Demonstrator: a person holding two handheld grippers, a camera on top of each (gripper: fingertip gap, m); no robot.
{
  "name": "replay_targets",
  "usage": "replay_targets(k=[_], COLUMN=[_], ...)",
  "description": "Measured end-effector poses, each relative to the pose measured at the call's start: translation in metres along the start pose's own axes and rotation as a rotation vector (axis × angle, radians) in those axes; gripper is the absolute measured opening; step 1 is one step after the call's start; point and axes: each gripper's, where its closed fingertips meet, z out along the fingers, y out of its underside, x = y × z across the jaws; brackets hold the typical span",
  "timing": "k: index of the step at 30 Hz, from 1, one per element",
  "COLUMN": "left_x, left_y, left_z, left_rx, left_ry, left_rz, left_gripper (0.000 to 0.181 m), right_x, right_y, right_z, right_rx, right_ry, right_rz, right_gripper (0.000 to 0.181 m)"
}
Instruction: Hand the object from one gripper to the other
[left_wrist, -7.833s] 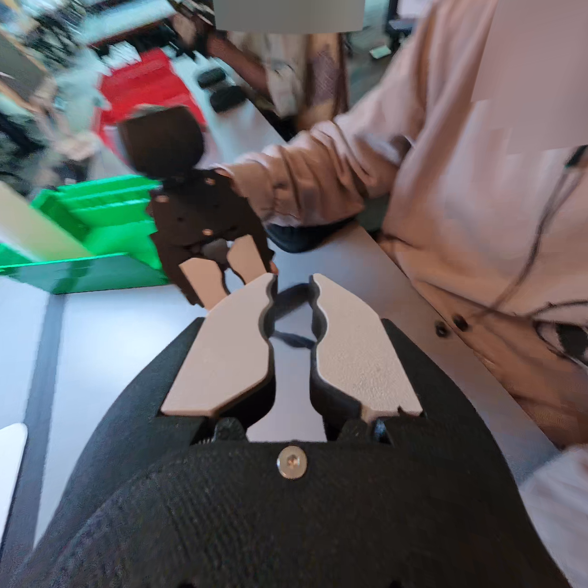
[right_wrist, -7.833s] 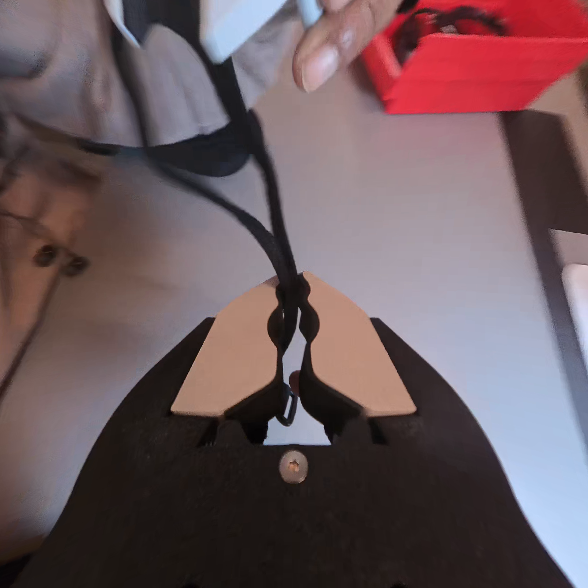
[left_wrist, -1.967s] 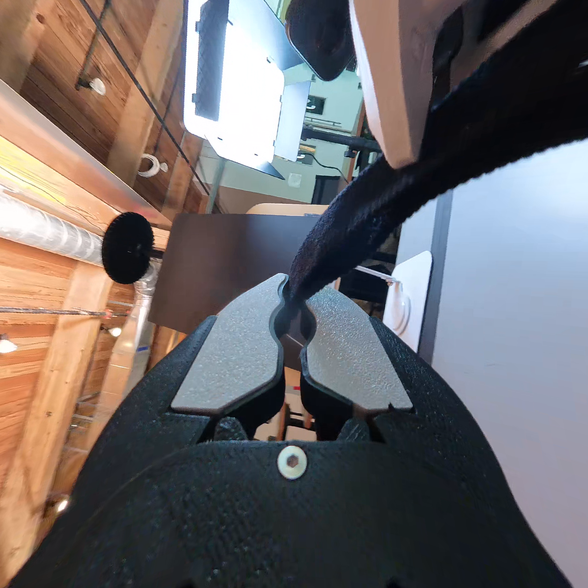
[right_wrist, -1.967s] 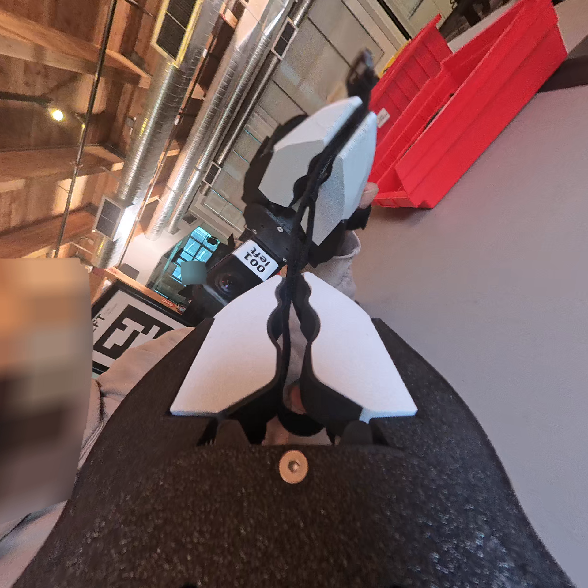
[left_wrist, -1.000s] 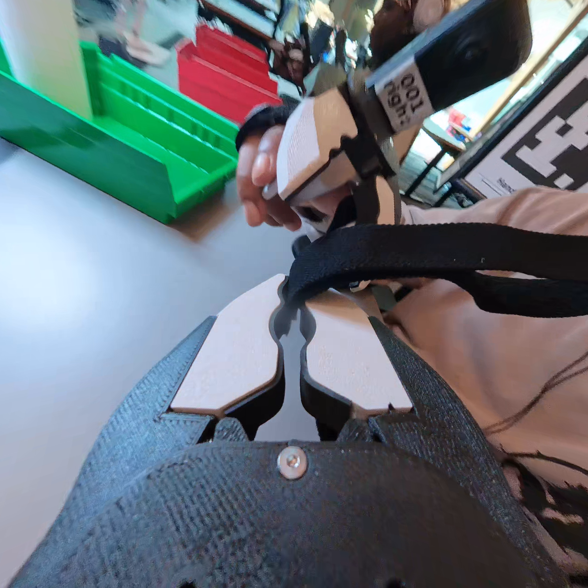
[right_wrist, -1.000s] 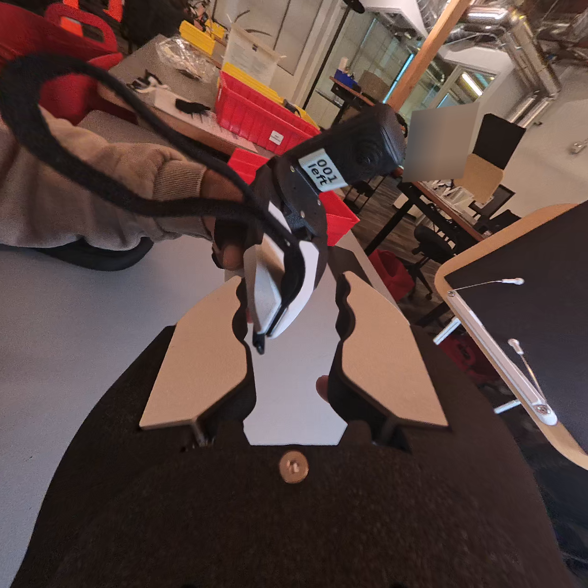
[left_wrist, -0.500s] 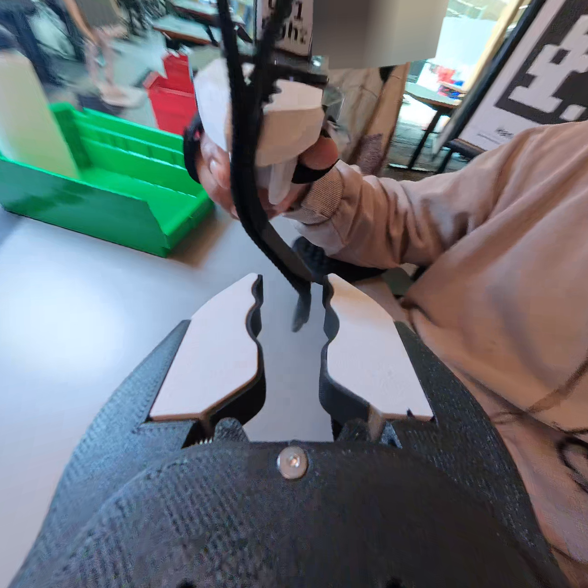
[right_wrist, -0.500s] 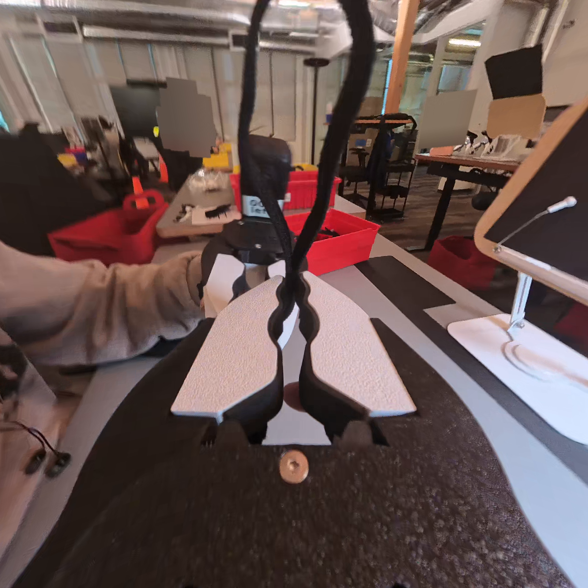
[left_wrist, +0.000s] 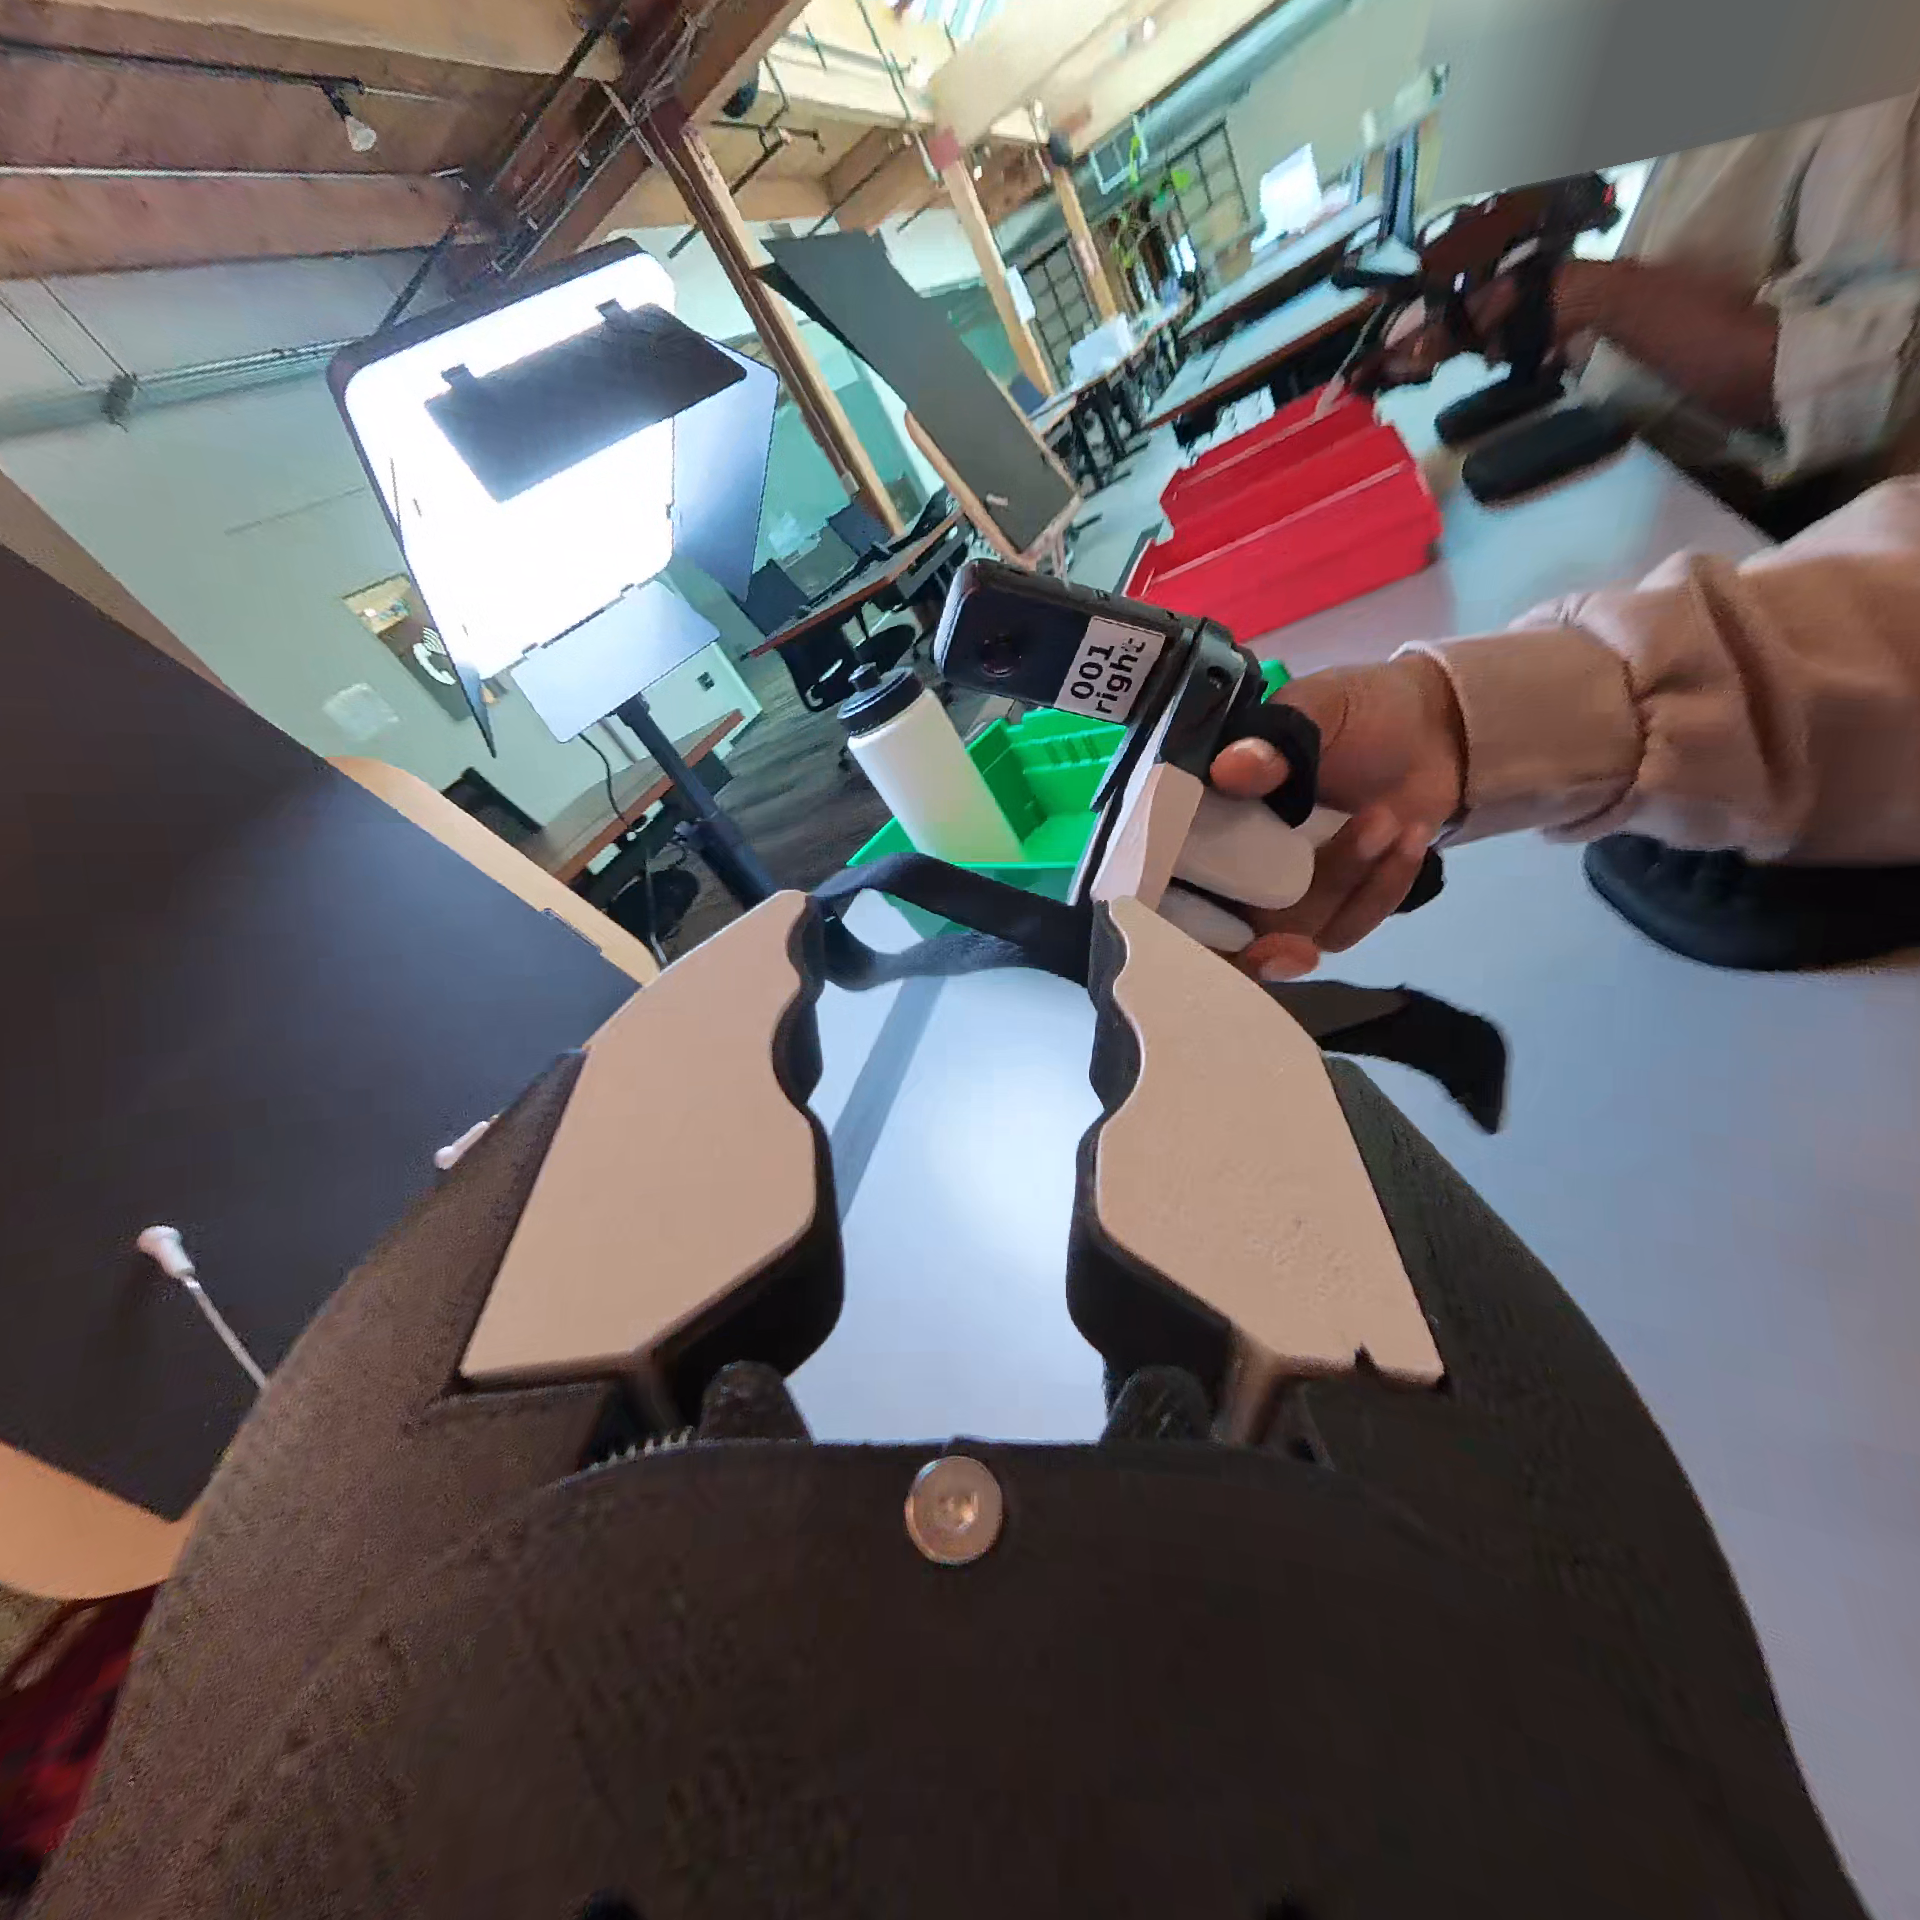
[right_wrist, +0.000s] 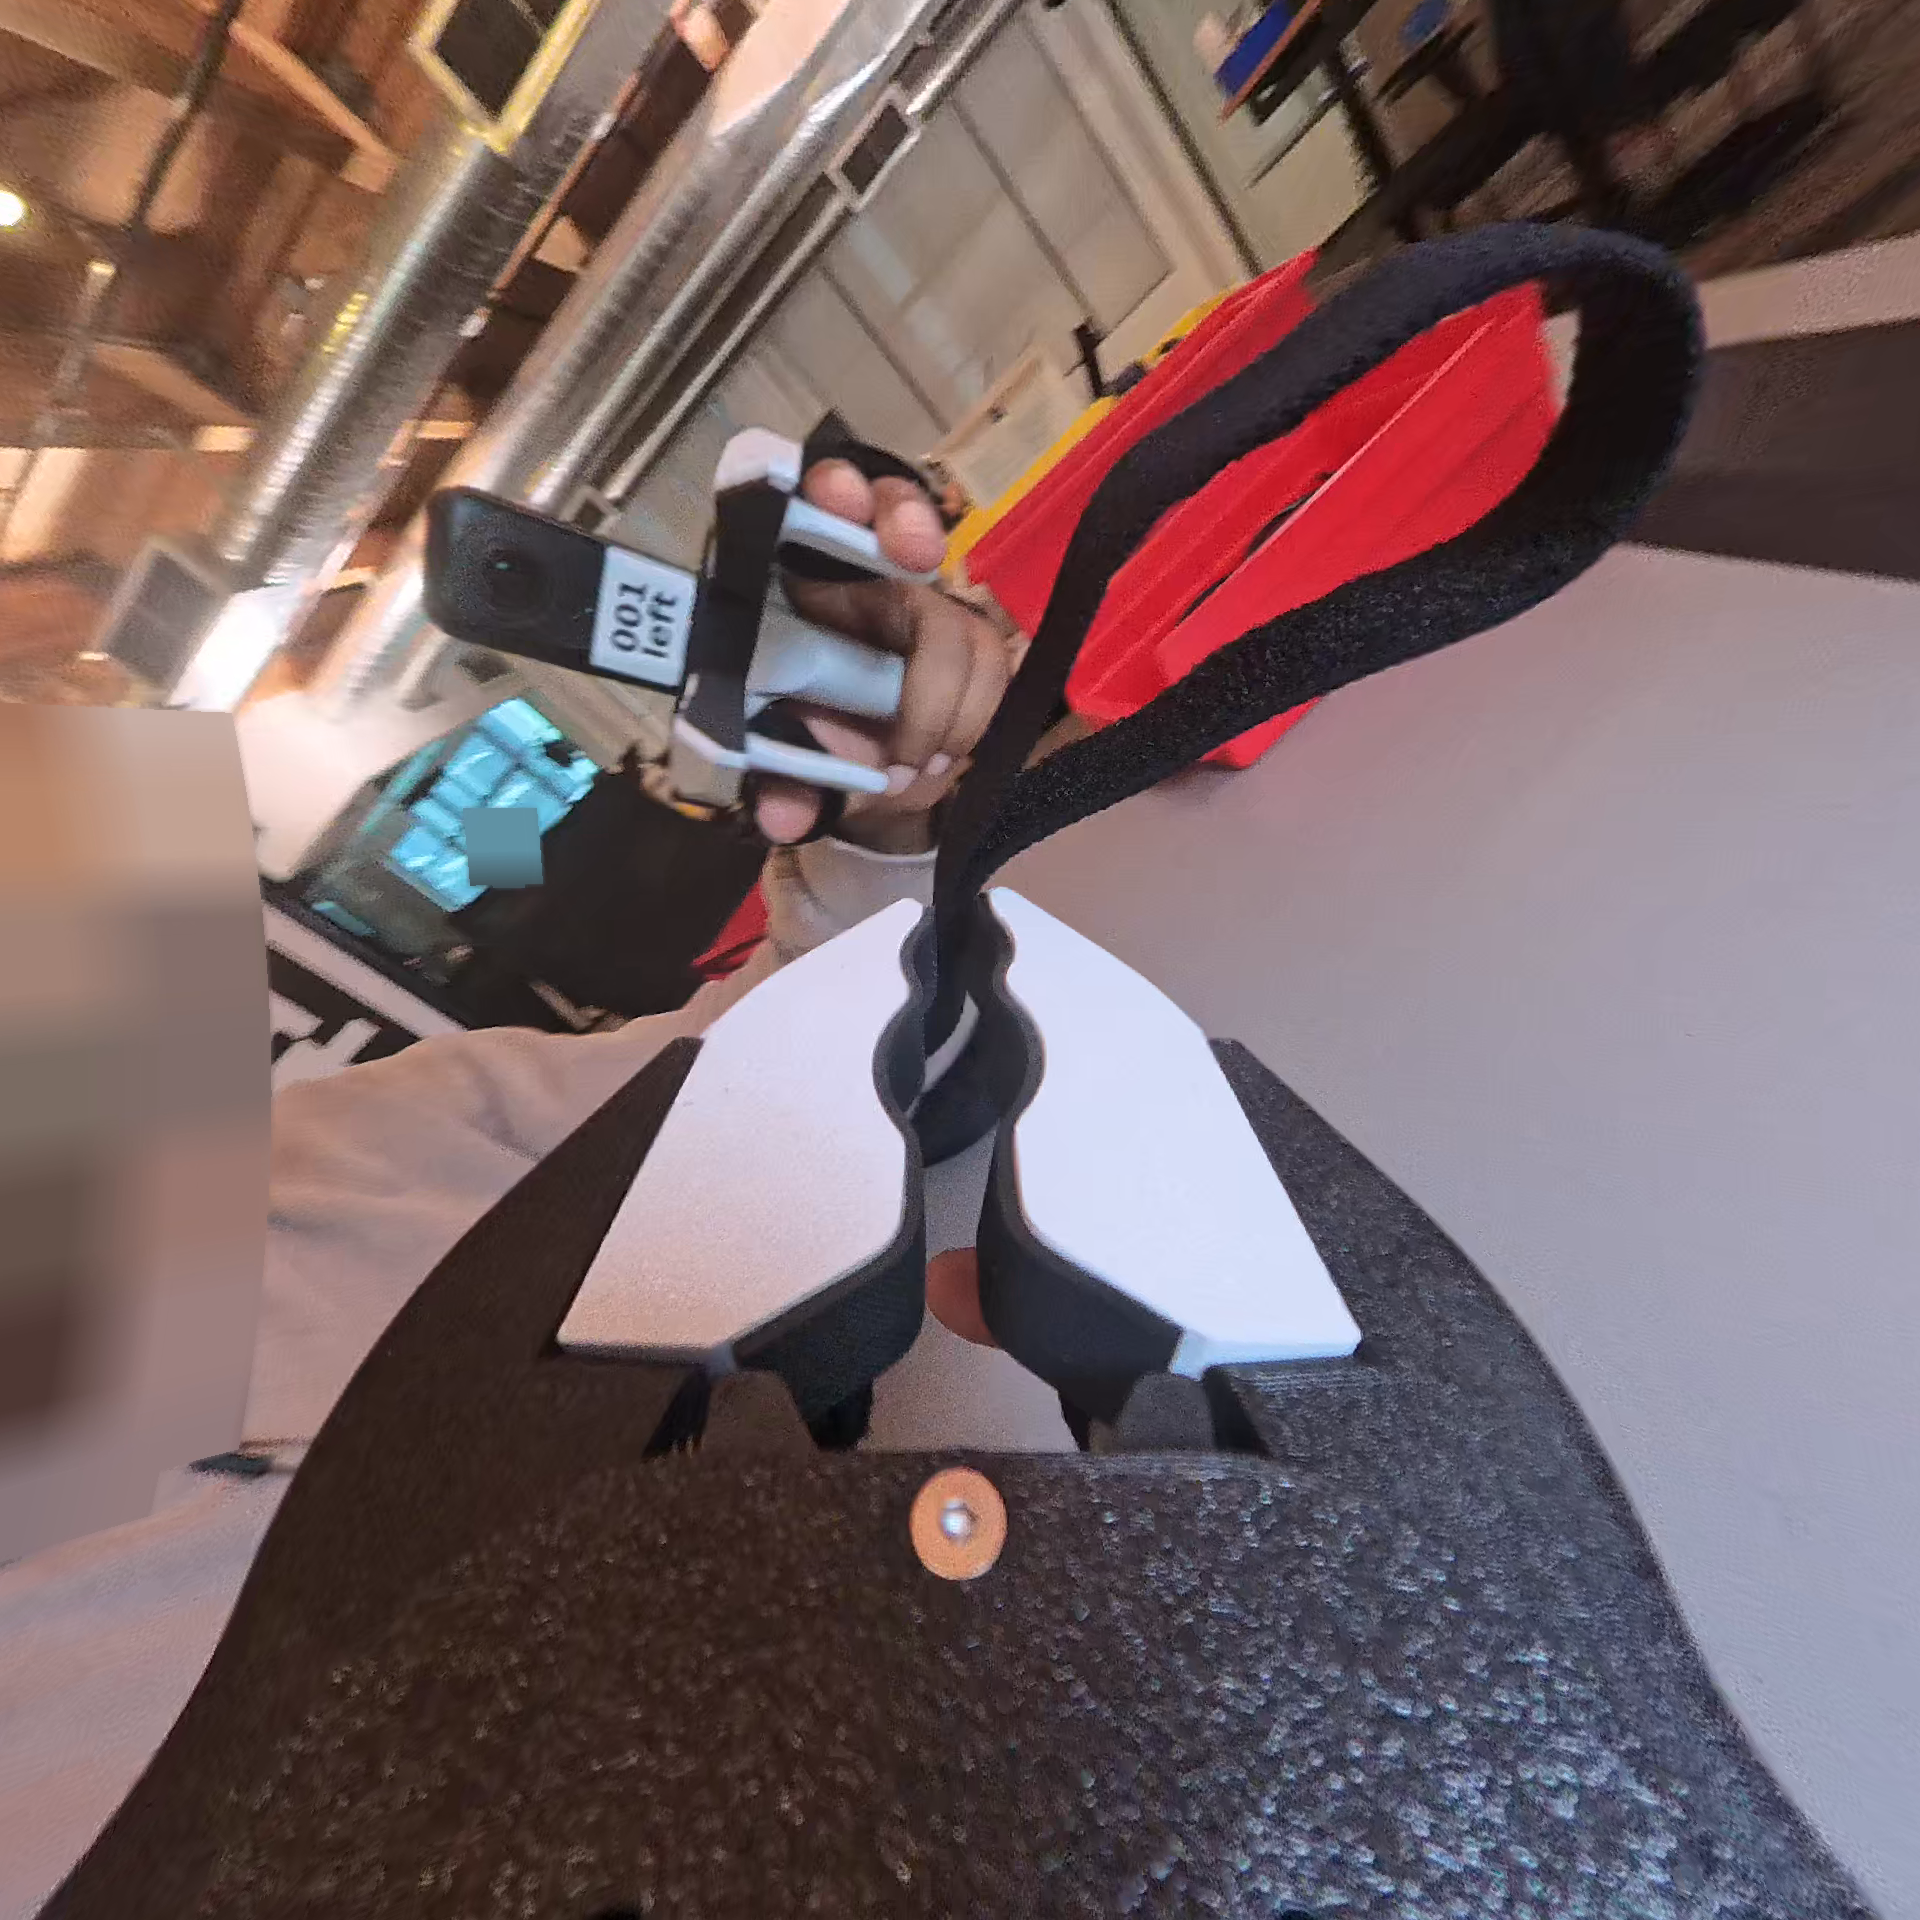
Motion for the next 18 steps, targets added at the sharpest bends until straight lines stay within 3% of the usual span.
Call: replay_targets(k=[5,10,12,15,18], left_x=[0.003,0.008,0.014,0.021,0.019], left_y=[0.02,0.04,0.042,0.047,0.047], left_z=[0.007,0.018,0.021,0.021,0.018], left_rx=[-0.107,-0.221,-0.231,-0.246,-0.212], left_ry=[-0.071,-0.125,-0.119,-0.071,-0.017], left_rz=[0.264,0.518,0.573,0.563,0.349], left_gripper=[0.051,0.055,0.043,0.006,0.005], right_x=[-0.037,-0.055,-0.056,-0.054,-0.053], right_y=[0.019,0.041,0.048,0.05,0.034], right_z=[0.014,0.027,0.032,0.034,0.029], right_rx=[-0.089,-0.196,-0.229,-0.225,-0.138], right_ry=[-0.26,-0.319,-0.33,-0.336,-0.311], right_rz=[0.074,0.068,0.085,0.096,0.018], right_gripper=[0.005,0.005,0.005,0.005,0.014])
